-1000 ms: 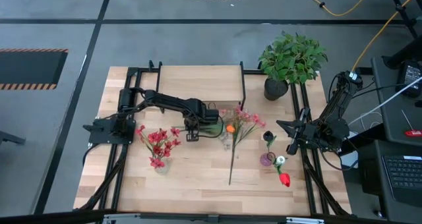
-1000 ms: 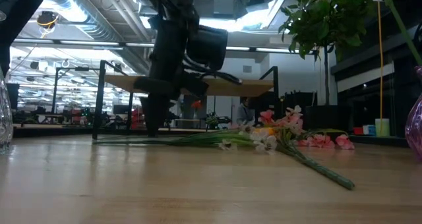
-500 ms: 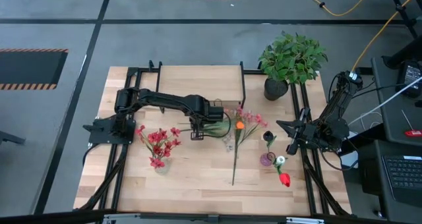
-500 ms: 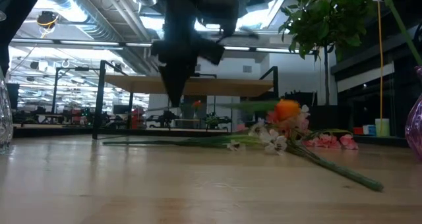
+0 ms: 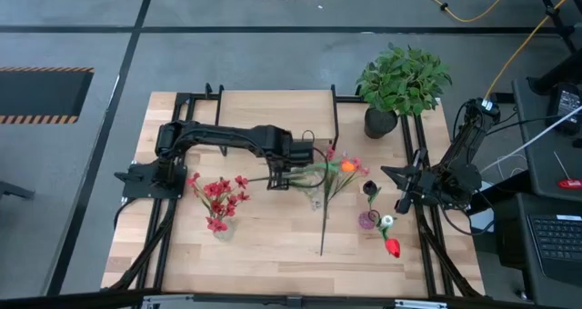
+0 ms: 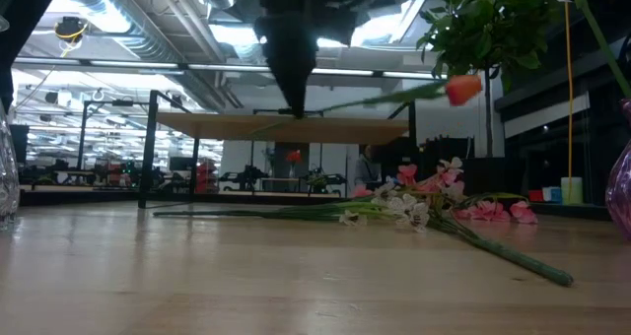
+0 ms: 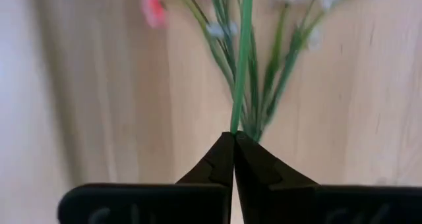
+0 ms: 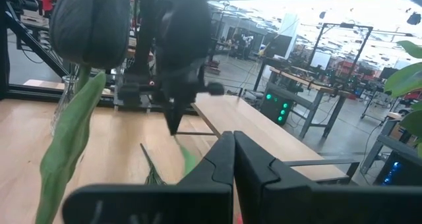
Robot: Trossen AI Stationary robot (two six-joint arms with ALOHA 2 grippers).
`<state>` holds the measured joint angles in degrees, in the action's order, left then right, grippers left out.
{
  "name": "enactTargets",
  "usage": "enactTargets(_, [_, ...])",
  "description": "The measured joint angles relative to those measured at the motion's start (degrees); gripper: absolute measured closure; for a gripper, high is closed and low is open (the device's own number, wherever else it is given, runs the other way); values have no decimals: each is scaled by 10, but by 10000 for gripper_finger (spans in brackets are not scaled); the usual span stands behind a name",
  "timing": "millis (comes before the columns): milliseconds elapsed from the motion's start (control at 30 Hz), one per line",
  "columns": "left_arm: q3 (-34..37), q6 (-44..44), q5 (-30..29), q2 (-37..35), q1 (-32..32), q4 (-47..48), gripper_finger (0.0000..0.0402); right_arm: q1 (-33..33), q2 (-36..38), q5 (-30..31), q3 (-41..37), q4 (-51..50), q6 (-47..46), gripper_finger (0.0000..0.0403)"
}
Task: Pick and place flowers into a vace then onto a shelf
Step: Put the orange flower into the pink vase
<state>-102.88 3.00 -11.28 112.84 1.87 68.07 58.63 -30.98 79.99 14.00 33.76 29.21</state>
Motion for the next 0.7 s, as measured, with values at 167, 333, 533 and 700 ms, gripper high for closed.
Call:
enactTargets(167, [-43,30,-3,-6,0,-7,400,0,0,0,0,0,0,398])
enactTargets(333, [-64,75,17,-11,11,-46,400,0,0,0,0,0,0,398])
enactTargets(533, [-64,104,59,-44,39,-128,400,0,0,0,0,0,0,398])
enactTargets(700, [-42,134,105,-59,52,-232,400,0,0,0,0,-1,0,398])
